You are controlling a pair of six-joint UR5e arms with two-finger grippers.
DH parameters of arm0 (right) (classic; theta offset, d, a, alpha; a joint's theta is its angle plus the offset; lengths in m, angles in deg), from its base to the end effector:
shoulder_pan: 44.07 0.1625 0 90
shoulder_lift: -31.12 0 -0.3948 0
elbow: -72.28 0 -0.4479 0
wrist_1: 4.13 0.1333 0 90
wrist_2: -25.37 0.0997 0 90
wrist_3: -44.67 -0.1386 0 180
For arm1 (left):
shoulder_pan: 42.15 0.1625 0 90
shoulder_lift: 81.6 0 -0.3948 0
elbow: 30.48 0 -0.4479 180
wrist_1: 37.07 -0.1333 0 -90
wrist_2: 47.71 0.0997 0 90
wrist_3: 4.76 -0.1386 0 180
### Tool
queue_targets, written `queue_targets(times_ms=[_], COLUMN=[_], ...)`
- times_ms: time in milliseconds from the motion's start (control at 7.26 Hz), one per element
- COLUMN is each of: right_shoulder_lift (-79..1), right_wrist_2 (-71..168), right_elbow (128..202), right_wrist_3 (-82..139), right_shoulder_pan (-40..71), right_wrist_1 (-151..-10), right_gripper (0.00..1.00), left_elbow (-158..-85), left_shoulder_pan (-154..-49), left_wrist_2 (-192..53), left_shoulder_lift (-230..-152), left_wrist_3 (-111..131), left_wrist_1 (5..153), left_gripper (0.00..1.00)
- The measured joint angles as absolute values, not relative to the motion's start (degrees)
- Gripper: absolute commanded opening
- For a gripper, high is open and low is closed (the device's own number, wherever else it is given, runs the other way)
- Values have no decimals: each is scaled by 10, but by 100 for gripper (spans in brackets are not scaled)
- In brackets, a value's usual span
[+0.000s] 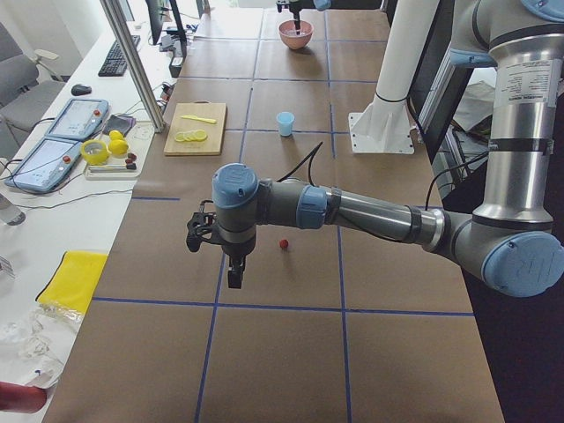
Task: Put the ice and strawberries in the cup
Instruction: 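Lower the right gripper into the bowl and grasp another ice cube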
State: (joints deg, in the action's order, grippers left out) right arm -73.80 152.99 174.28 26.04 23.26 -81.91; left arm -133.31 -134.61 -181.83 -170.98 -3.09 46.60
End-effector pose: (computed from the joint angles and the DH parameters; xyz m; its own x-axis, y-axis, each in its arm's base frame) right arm -0.1331 -0.4449 0.6590 0.7781 -0.0846 0.6225 0.1391 0.9895 -0.0393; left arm -0.0601 -0.5408 0.5513 0.7187 0.0115 -0.6952 0.0637 0.9946 0.0822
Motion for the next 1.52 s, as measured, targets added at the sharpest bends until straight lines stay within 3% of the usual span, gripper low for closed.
queue_targets(times_ms=[1102,1240,1515], right_shoulder_lift=[-742,-742,-742], right_wrist_2=[1531,1531,1530], right_elbow=[1743,1743,1742], right_wrist_3=[260,260,260], right_shoulder_pan=[228,226,224], right_wrist_1=[-820,-820,-821], right_gripper=[65,61,35], left_elbow=[-1335,-1335,-1336], left_shoulder_pan=[-1347,-1347,-1347], left_wrist_2=[-1818,-1818,-1818], left_shoulder_lift=[-1710,-1710,-1710], left_wrist_3=[-31,-31,-31], left_wrist_1=[465,465,465], left_gripper=[100,100,100])
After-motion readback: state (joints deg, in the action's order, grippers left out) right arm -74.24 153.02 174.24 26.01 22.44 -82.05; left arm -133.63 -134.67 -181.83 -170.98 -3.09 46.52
